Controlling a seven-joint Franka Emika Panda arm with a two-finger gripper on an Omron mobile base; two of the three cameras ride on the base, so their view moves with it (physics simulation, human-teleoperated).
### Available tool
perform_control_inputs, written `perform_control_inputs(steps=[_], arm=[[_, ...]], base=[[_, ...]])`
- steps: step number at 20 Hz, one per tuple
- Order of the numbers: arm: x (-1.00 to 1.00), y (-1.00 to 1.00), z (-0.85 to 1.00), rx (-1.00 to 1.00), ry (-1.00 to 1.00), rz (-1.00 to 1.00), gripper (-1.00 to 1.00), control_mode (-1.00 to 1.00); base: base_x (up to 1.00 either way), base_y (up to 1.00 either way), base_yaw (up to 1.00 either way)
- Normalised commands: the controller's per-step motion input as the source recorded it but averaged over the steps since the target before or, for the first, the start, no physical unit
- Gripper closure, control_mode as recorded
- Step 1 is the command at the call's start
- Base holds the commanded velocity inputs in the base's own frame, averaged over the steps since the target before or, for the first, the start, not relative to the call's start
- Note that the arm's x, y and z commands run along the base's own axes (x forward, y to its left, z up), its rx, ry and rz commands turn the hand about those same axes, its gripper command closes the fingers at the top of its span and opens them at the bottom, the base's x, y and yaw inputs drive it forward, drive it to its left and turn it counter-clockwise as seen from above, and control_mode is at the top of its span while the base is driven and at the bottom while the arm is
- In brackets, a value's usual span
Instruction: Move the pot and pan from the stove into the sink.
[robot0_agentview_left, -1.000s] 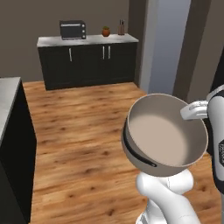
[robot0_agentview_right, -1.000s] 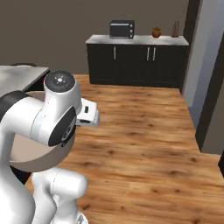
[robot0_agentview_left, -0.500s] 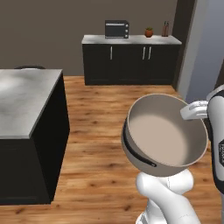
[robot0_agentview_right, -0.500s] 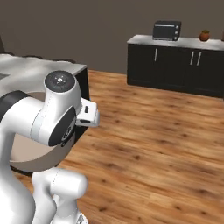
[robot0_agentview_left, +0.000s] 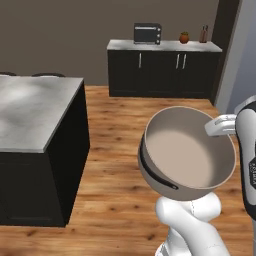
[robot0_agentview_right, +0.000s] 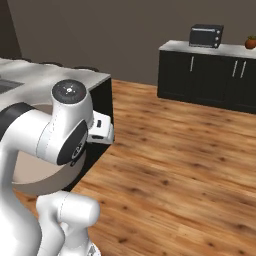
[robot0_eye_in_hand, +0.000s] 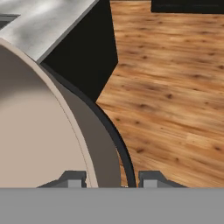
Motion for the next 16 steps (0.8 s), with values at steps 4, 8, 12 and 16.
perform_control_inputs(steps=[4,8,12,16], arm=[[0.00,0.00,0.00,0.00,0.00,0.00,1.00,1.00],[0.00,0.00,0.00,0.00,0.00,0.00,1.00,1.00],[0.00,0.00,0.00,0.00,0.00,0.00,1.00,1.00],[0.00,0.00,0.00,0.00,0.00,0.00,1.00,1.00]], base=[[0.00,0.00,-0.01],[0.00,0.00,-0.12],[-0.03,0.00,-0.15],[-0.06,0.01,-0.01]])
